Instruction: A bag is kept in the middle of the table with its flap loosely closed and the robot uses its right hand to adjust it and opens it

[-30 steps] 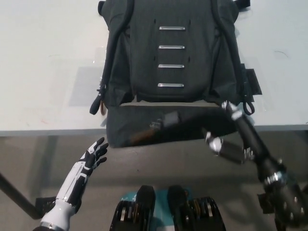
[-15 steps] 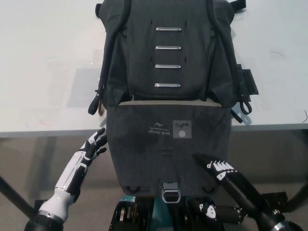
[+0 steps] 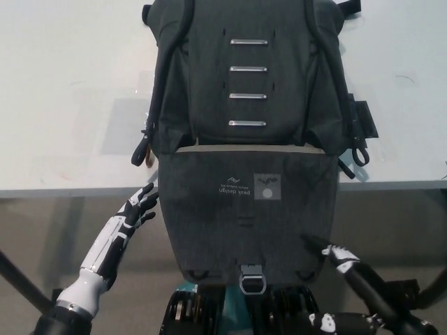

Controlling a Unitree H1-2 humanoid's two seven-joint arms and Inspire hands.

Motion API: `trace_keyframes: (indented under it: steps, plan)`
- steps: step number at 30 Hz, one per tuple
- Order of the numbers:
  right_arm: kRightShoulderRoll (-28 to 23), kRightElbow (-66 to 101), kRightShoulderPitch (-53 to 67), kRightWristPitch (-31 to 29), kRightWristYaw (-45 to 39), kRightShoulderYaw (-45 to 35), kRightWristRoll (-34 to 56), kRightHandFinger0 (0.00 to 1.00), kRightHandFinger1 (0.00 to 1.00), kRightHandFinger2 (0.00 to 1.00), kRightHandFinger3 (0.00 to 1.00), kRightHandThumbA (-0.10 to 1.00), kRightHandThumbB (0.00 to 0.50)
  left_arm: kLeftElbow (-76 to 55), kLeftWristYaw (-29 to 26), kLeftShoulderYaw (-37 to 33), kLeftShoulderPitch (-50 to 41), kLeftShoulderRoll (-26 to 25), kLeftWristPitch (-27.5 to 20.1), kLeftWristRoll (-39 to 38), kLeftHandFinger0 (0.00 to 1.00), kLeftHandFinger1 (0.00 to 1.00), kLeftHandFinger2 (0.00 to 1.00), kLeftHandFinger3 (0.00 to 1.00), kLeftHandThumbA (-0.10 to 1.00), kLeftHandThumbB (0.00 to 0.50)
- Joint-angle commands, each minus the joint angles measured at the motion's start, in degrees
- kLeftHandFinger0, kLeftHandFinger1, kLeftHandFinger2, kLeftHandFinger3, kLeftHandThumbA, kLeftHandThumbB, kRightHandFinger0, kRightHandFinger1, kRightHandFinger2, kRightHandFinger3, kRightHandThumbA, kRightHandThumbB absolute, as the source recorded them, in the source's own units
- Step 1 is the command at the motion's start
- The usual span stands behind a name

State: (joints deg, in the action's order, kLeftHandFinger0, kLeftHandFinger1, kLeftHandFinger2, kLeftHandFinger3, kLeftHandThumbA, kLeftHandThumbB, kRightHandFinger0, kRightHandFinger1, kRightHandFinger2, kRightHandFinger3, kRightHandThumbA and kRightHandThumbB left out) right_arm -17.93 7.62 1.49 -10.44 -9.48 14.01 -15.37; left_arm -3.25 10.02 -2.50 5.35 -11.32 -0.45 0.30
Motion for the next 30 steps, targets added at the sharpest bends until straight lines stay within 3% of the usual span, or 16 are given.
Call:
trace_keyframes:
  steps: [1, 7, 11, 15, 16, 18, 30]
  plan:
    - [4.65, -2.27, 2.02, -3.97, 3.54, -6.82, 13.47, 1.00, 1.00, 1.00, 1.00, 0.97, 0.291, -1.06, 0.55, 0.63, 1.94, -0.82, -0.49, -0.89, 1.00, 1.00, 1.00, 1.00, 1.00, 0.038]
    - [12.35, -2.99, 4.05, -5.58, 4.37, -13.69, 24.30, 1.00, 1.00, 1.00, 1.00, 1.00, 0.297, -1.80, 0.43, 0.66, 1.40, -0.78, -0.15, -0.74, 1.00, 1.00, 1.00, 1.00, 1.00, 0.041]
    - [14.58, -3.03, 5.04, -5.88, 4.33, -15.27, 23.04, 1.00, 1.00, 1.00, 1.00, 1.00, 0.317, -2.05, 0.31, 0.62, 1.13, -0.64, -0.78, -0.65, 1.00, 1.00, 1.00, 1.00, 1.00, 0.032]
    - [15.40, -3.28, 5.42, -5.04, 0.04, -14.67, 26.75, 1.00, 1.00, 1.00, 1.00, 1.00, 0.284, -2.32, -0.06, 0.60, 0.99, -0.42, -0.72, -0.26, 1.00, 1.00, 1.00, 1.00, 1.00, 0.034]
    - [15.98, -3.76, 5.28, -5.36, 0.38, -14.47, 26.07, 1.00, 1.00, 1.00, 1.00, 1.00, 0.296, -2.65, 0.00, 0.63, 0.84, -0.41, -0.41, -0.41, 1.00, 1.00, 1.00, 1.00, 1.00, 0.033]
    - [17.08, -4.90, 4.95, -6.43, 0.51, -14.12, 25.74, 1.00, 1.00, 1.00, 1.00, 1.00, 0.258, -2.50, -0.05, 0.57, 0.82, -0.56, -1.19, -0.05, 1.00, 1.00, 1.00, 1.00, 1.00, 0.027]
    - [18.07, -9.22, 3.97, -7.87, -0.75, -12.35, 25.75, 1.00, 1.00, 1.00, 1.00, 1.00, 0.244, -3.73, -0.43, 1.27, -1.10, -0.39, -1.67, -0.50, 1.00, 1.00, 1.00, 1.00, 1.00, 0.049]
